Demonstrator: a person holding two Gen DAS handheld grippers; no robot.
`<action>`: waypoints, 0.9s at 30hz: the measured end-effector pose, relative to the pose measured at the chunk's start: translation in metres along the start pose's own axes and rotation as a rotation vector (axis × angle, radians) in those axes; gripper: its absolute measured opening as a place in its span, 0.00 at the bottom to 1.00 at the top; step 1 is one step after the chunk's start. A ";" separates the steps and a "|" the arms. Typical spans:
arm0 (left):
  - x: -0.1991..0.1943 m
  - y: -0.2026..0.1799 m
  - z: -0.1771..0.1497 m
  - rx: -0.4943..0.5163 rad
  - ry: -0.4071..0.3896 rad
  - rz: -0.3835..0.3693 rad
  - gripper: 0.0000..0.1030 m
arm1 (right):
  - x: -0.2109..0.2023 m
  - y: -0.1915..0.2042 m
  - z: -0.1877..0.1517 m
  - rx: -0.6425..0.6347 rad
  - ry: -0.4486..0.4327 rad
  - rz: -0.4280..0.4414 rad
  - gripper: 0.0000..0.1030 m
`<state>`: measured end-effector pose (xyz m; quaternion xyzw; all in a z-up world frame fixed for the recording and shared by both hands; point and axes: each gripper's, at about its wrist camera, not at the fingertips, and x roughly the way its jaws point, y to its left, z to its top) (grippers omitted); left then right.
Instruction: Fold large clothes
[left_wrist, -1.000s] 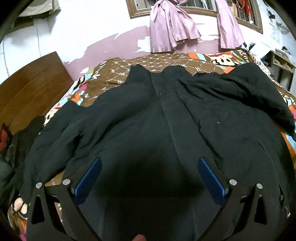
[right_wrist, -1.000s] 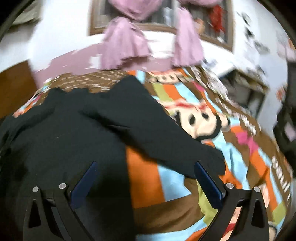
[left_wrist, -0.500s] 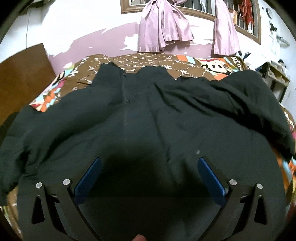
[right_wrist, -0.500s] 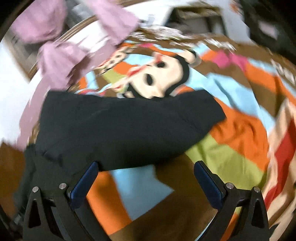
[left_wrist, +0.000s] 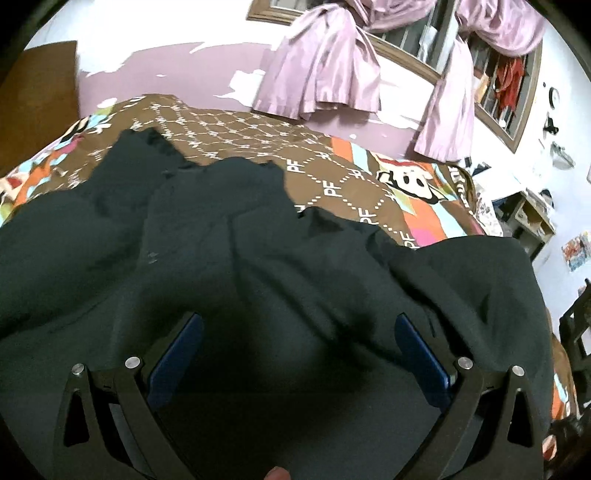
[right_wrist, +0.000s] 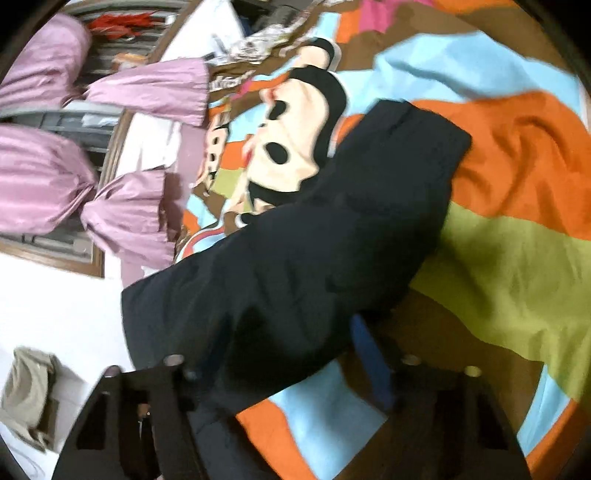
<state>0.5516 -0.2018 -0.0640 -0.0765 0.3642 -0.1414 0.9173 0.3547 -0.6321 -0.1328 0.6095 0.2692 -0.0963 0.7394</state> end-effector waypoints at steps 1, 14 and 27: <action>0.007 -0.005 0.004 0.024 0.010 0.012 0.98 | 0.000 -0.002 0.003 0.012 -0.015 -0.010 0.33; 0.049 0.014 -0.013 0.085 0.207 0.046 0.99 | -0.051 0.119 0.000 -0.426 -0.294 -0.041 0.02; -0.030 0.073 -0.023 0.004 0.170 0.043 0.99 | -0.053 0.182 -0.056 -0.577 -0.126 -0.078 0.91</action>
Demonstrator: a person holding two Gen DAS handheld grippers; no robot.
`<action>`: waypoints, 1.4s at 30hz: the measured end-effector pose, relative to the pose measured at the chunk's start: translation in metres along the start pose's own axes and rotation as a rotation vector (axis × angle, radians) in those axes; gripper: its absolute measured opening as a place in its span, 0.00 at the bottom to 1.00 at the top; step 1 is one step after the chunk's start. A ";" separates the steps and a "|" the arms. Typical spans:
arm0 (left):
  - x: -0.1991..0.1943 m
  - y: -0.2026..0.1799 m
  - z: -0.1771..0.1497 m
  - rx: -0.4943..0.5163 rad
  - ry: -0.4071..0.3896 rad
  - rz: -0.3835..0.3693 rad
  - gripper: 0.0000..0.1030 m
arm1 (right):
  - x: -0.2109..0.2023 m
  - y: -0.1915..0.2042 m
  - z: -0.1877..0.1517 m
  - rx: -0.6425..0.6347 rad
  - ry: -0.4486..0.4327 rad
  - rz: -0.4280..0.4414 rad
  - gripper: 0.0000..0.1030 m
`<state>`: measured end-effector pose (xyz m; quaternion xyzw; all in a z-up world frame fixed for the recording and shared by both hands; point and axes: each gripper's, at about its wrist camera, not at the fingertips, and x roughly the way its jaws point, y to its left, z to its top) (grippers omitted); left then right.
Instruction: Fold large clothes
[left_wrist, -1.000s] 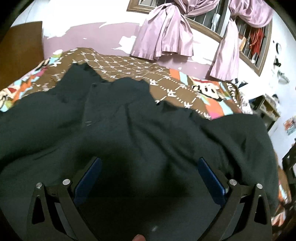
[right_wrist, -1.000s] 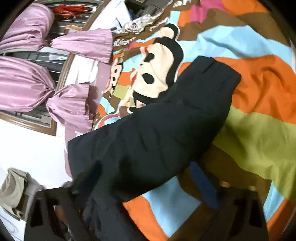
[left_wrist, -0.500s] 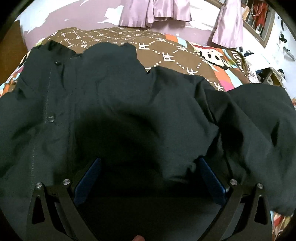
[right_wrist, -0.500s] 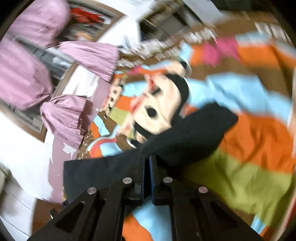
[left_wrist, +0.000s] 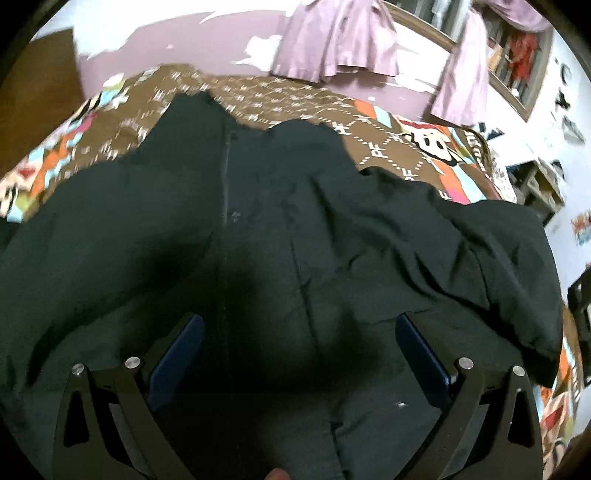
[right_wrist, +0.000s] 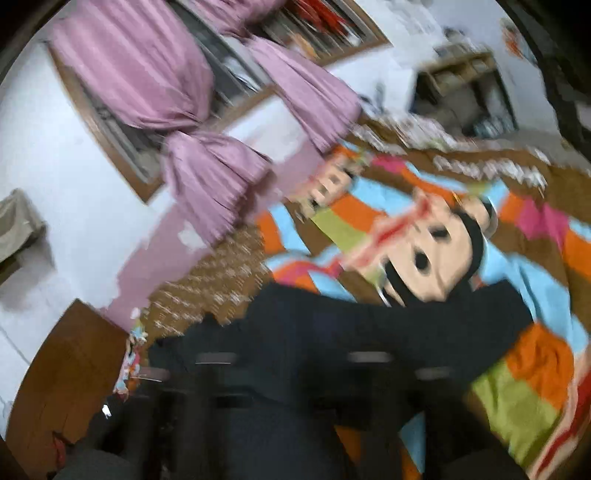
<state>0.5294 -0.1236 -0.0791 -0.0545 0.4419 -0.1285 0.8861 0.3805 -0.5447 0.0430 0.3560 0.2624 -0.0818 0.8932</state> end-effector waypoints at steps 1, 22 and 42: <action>0.002 0.003 0.000 -0.017 0.005 -0.010 0.99 | 0.002 -0.014 -0.008 0.051 0.010 -0.024 0.91; 0.082 -0.080 0.005 0.131 0.093 0.042 0.99 | 0.064 -0.164 -0.018 0.556 0.063 -0.063 0.09; -0.093 0.050 -0.022 -0.068 -0.013 -0.070 0.99 | -0.057 0.210 -0.033 -0.737 -0.200 0.059 0.07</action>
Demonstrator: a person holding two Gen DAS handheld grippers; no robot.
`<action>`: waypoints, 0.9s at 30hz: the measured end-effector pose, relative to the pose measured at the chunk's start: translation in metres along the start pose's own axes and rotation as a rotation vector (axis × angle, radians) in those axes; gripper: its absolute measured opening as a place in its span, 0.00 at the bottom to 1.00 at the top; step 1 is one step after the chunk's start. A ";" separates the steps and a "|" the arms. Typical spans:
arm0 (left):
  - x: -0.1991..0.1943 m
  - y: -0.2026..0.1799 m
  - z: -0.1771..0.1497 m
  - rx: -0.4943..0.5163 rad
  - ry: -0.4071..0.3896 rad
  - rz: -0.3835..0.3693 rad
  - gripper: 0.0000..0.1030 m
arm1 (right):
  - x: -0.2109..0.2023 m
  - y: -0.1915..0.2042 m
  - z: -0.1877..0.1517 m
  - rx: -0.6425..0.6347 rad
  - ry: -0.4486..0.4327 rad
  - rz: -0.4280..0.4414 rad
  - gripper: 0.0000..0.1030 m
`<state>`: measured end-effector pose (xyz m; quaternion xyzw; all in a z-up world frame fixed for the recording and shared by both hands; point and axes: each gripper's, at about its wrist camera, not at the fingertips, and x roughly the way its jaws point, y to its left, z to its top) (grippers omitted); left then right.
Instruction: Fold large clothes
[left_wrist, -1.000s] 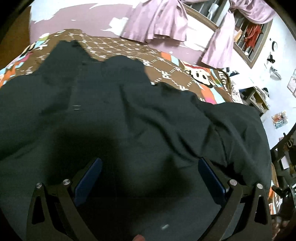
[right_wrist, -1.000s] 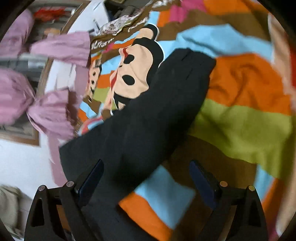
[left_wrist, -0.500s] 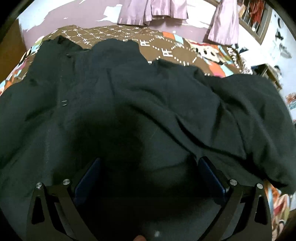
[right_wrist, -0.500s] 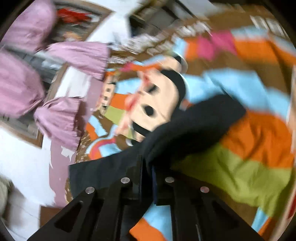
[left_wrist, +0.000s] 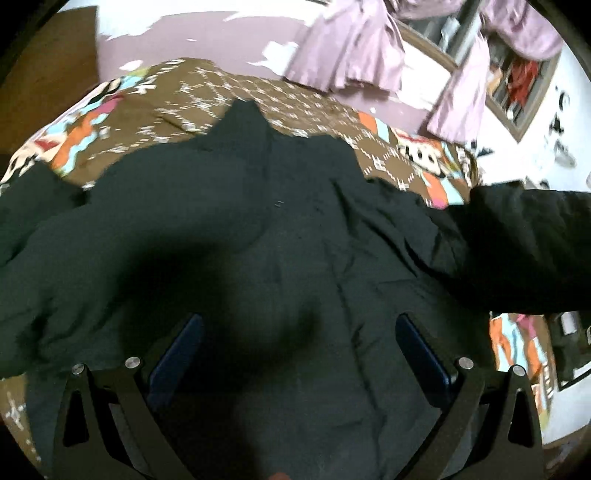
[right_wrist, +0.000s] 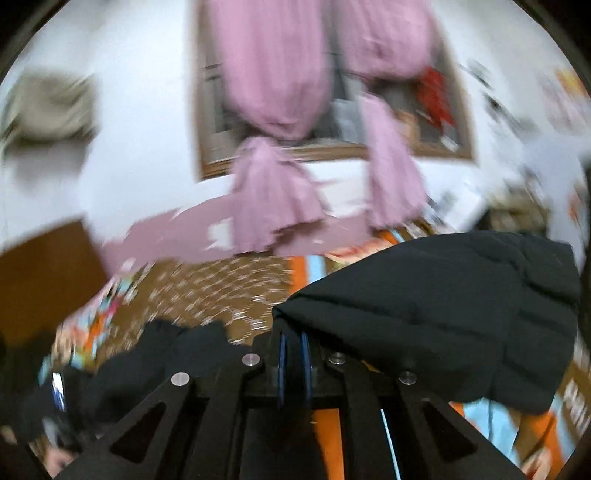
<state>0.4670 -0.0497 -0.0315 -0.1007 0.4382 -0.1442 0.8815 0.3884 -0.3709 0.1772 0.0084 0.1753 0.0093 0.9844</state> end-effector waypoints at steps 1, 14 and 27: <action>-0.009 0.008 -0.002 -0.011 -0.007 -0.005 0.99 | 0.001 0.025 -0.002 -0.058 0.010 0.028 0.07; -0.121 0.129 -0.019 -0.165 -0.051 -0.043 0.99 | 0.061 0.244 -0.144 -0.884 0.343 0.199 0.07; -0.128 0.173 -0.055 -0.256 -0.048 -0.034 0.99 | 0.077 0.247 -0.192 -0.901 0.508 0.303 0.70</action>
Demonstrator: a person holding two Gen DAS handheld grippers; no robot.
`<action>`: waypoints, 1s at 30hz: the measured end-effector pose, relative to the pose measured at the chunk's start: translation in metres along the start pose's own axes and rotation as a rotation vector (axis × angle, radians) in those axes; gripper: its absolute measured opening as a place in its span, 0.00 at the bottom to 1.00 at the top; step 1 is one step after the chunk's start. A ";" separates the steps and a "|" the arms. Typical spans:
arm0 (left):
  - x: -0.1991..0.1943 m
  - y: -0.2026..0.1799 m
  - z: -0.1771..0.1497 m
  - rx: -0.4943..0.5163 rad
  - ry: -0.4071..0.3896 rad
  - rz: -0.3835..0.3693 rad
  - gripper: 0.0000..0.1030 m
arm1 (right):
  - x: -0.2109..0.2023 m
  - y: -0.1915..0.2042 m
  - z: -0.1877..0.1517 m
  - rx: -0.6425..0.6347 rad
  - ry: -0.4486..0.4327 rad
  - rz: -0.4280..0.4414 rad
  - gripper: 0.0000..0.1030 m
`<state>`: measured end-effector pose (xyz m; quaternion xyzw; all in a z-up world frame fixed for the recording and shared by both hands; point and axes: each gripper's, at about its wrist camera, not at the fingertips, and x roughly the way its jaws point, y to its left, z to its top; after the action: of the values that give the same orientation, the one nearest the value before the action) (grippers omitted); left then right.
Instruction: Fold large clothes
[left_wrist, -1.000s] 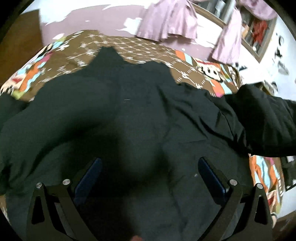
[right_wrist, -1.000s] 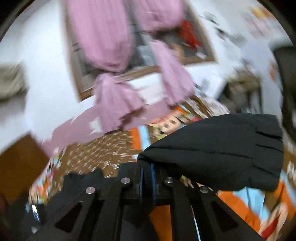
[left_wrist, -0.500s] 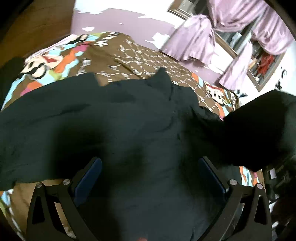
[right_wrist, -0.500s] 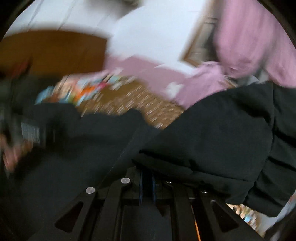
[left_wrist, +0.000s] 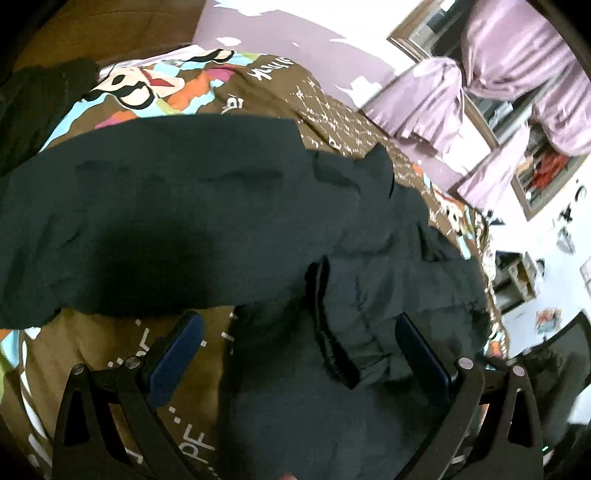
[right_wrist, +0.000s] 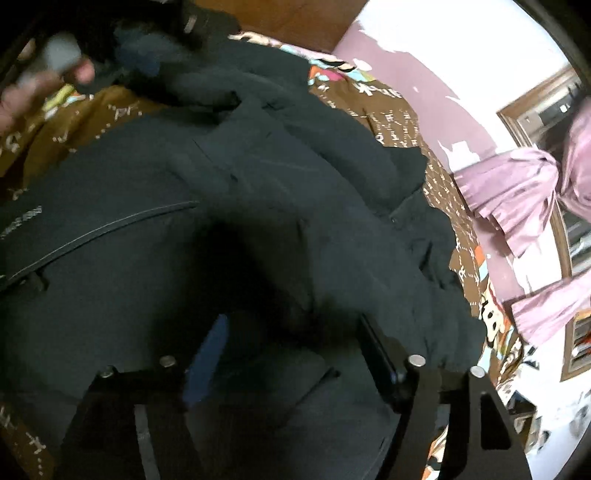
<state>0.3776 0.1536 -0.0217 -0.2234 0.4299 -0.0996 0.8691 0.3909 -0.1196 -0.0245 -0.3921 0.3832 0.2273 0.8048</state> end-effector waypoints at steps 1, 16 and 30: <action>0.004 -0.004 -0.003 0.028 0.001 0.012 0.99 | -0.002 -0.015 -0.007 0.063 -0.018 0.000 0.72; 0.097 -0.046 -0.041 0.287 0.003 0.308 0.99 | 0.056 -0.297 -0.150 1.215 -0.069 0.013 0.60; 0.100 -0.037 -0.049 0.303 -0.028 0.308 0.99 | 0.091 -0.221 -0.167 0.976 -0.022 0.045 0.35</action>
<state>0.4007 0.0698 -0.1003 -0.0230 0.4270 -0.0261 0.9036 0.5198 -0.3787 -0.0628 0.0420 0.4451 0.0426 0.8935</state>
